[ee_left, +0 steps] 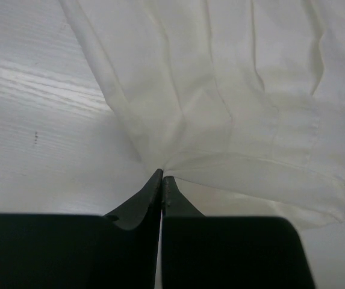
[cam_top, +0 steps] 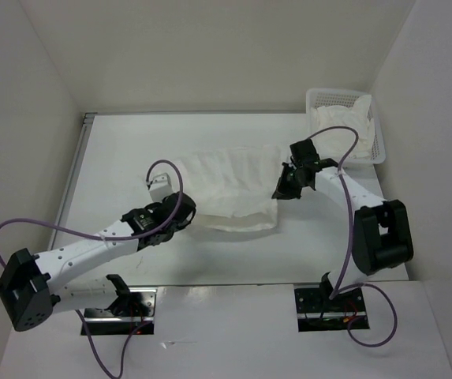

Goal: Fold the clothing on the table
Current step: Fold the skirt

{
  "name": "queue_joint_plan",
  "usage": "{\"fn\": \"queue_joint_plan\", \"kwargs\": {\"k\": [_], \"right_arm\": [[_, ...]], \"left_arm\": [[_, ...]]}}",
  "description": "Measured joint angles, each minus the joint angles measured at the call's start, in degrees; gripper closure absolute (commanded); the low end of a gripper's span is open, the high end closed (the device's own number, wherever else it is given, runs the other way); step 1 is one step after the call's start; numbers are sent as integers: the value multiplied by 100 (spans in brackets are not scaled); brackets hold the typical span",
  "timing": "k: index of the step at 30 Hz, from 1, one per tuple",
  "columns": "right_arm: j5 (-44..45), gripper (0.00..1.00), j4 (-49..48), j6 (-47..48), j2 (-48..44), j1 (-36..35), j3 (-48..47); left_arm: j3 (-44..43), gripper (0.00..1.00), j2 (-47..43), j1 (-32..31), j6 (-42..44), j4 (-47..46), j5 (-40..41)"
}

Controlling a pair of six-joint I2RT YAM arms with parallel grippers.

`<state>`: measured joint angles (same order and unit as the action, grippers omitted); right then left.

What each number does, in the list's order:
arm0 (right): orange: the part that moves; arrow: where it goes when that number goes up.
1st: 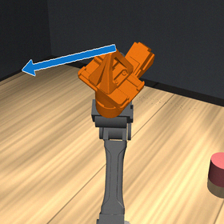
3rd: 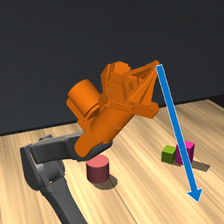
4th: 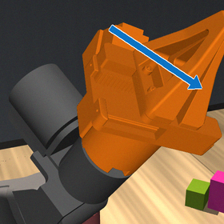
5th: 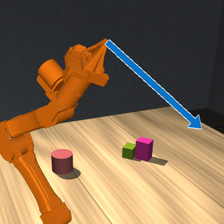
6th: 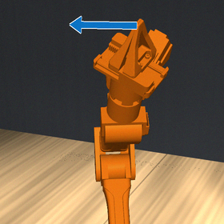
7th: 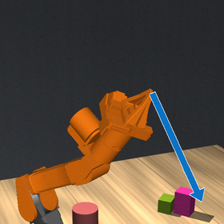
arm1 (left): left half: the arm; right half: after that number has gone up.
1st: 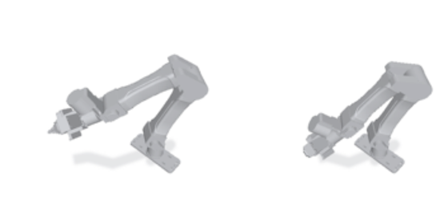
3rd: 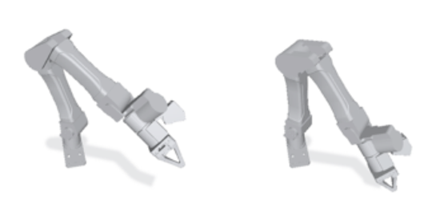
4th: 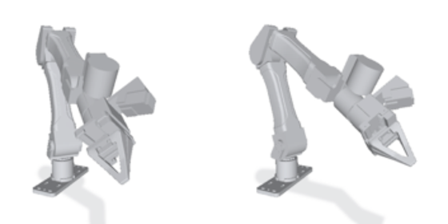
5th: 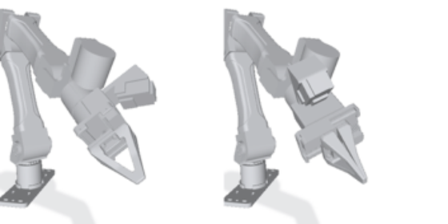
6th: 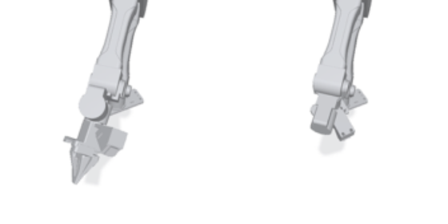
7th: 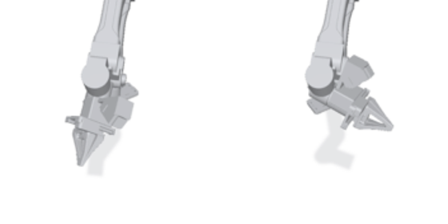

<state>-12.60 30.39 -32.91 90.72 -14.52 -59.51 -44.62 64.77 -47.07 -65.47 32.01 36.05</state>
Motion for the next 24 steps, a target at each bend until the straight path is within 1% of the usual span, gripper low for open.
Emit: {"fn": "queue_joint_plan", "kwargs": {"k": [1,3,4,7,8,11,14,16,18,20,21,23,24], "right_arm": [[127,97,133,50,-151,44,0],[293,75,354,144,-358,70,2],[407,70,448,214,-415,74,2],[769,67,660,337,-437,92,2],[859,65,715,348,-439,90,2],[1008,65,883,387,-566,31,-13],[1115,65,1145,378,-708,-286,-175],[1152,65,1231,304,-782,-721,-302],[1106,65,1255,157,-833,-1303,-376],[1029,69,1268,-42,-848,-1851,-380],[1005,74,1274,-138,-848,-2111,-369],[890,74,1250,-330,-859,-2439,-271],[861,72,1241,-407,-866,-2490,-195]], "left_arm": [[0,100,46,-2,63,-151,-87],[-2,100,114,0,116,-361,-186],[-2,100,160,-2,149,-393,-186],[-2,100,326,0,234,-280,-175],[-2,100,380,-2,236,-216,-173],[-2,100,457,-11,232,-46,-188],[-2,100,450,-11,221,13,-214],[0,100,439,-11,175,50,-234],[17,100,369,-11,33,120,-240],[120,100,170,-11,-87,136,-245],[179,100,44,-11,-114,151,-249],[254,100,-155,-11,-162,175,-249],[275,100,-208,-11,-199,188,-251]]}}
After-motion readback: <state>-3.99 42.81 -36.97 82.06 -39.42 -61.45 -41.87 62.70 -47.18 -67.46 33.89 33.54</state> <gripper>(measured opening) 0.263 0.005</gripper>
